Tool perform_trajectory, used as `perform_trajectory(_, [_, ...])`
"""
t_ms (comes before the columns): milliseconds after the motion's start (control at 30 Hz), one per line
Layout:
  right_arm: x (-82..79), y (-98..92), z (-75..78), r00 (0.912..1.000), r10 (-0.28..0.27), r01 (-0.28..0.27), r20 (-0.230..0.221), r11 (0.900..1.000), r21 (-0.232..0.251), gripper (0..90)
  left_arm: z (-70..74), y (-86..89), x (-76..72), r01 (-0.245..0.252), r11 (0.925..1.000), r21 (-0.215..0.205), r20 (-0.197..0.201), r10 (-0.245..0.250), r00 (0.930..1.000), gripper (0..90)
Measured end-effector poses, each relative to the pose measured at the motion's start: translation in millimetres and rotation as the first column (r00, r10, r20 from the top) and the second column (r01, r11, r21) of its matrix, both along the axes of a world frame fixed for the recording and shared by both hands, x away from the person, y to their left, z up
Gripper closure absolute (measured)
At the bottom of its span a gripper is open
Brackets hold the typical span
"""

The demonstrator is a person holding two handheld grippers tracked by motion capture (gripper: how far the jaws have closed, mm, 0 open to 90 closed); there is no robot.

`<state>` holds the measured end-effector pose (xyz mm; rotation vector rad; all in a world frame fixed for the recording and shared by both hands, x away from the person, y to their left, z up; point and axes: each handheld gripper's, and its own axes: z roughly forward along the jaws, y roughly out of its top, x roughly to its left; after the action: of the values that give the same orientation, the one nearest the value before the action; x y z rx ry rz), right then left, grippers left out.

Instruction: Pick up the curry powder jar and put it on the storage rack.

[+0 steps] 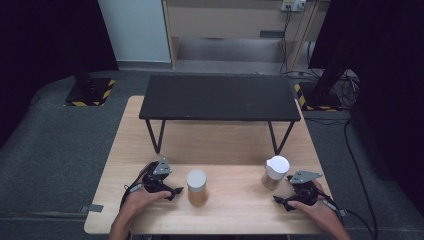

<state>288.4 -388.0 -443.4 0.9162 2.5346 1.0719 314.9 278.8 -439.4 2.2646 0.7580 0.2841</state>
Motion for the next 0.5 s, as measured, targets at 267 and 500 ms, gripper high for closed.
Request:
perform_trajectory(267, [-0.1, 0.0, 0.0, 1.0, -0.001, 0.001, 0.0, 1.0, 0.0, 1.2, 0.1, 1.0, 1.3, 0.007, 1.0, -0.001, 0.0, -0.007, 1.0, 0.0])
perform_trajectory(500, [-0.2, 0.0, -0.1, 1.0, -0.001, 0.001, 0.0, 1.0, 0.0, 1.2, 1.5, 4.3, 1.2, 0.016, 0.9997, -0.017, 0.006, -0.016, 0.9999, 2.4])
